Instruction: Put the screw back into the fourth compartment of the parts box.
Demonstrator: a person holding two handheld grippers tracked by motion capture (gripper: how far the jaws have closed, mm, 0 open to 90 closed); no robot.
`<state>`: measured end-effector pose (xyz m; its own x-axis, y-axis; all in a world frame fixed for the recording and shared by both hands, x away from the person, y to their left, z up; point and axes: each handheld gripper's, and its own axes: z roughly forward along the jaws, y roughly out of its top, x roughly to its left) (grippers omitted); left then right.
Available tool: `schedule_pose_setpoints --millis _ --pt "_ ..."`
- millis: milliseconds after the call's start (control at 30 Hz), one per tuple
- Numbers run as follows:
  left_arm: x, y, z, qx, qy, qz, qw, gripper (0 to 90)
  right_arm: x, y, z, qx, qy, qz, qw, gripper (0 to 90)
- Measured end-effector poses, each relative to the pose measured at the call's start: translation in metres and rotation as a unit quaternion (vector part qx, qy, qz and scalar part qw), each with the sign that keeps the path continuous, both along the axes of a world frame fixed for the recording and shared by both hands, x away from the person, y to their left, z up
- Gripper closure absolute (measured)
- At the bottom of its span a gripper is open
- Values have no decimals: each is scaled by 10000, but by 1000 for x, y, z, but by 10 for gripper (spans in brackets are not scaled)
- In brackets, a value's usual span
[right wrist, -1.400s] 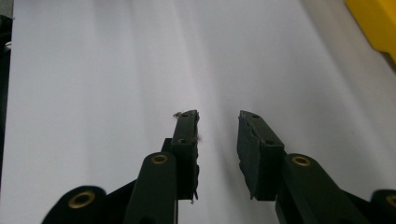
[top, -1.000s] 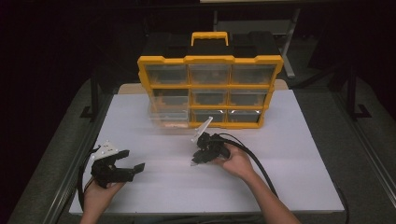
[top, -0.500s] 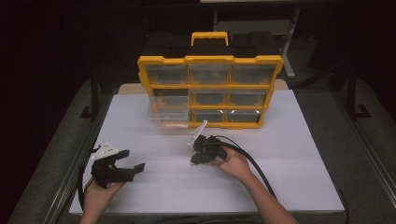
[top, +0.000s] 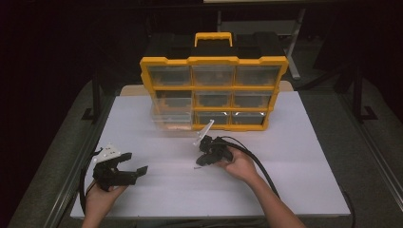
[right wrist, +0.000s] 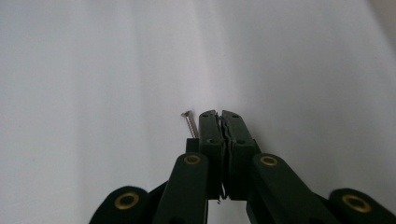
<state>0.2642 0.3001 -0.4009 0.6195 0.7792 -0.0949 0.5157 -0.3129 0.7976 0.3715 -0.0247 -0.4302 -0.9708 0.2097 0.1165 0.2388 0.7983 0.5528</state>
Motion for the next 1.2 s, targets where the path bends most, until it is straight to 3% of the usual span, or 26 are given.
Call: schedule_pose_setpoints --millis 100,133,167,200,233,300,467,567,800,833,1033,1133,1200 --pt "0 0 0 -4 -10 -3 10000 156 0 -6 6 5 68 -92 9999 870" --pt "0 0 0 -2 -10 -3 10000 156 -7 -8 13 -304 450 -554 9970 870" --pt "0 0 0 -6 -7 -3 10000 156 -12 -10 20 -535 787 -885 9915 870" --pt "0 0 0 -8 -6 -4 10000 156 -3 -12 16 -148 349 -370 9986 870" --pt "0 0 0 6 -6 -12 10000 156 -1 -13 18 -132 267 -311 9991 870" --pt "0 -2 -1 -115 -14 55 9999 156 0 -17 23 -192 291 -355 9988 870" --pt "0 -1 0 -81 -35 43 10000 156 7 -25 39 -10 105 -249 9996 870" --pt "0 0 0 -71 -36 36 10000 156 10 -30 51 115 171 -303 9993 869" --pt "-1 0 0 -126 -22 92 9999 156 14 -40 81 86 168 -427 9989 869" --pt "-1 0 0 -132 -20 96 9999 156 17 -41 85 169 36 -338 9993 869" --pt "0 0 0 -91 -31 51 9999 156 23 -48 117 252 -103 -408 9988 869" --pt "-1 0 0 -169 -9 100 9998 156 26 -50 132 287 -180 -449 9984 869" --pt "-1 1 1 -96 -15 67 9999 156 27 -51 140 276 -225 -482 9982 869"
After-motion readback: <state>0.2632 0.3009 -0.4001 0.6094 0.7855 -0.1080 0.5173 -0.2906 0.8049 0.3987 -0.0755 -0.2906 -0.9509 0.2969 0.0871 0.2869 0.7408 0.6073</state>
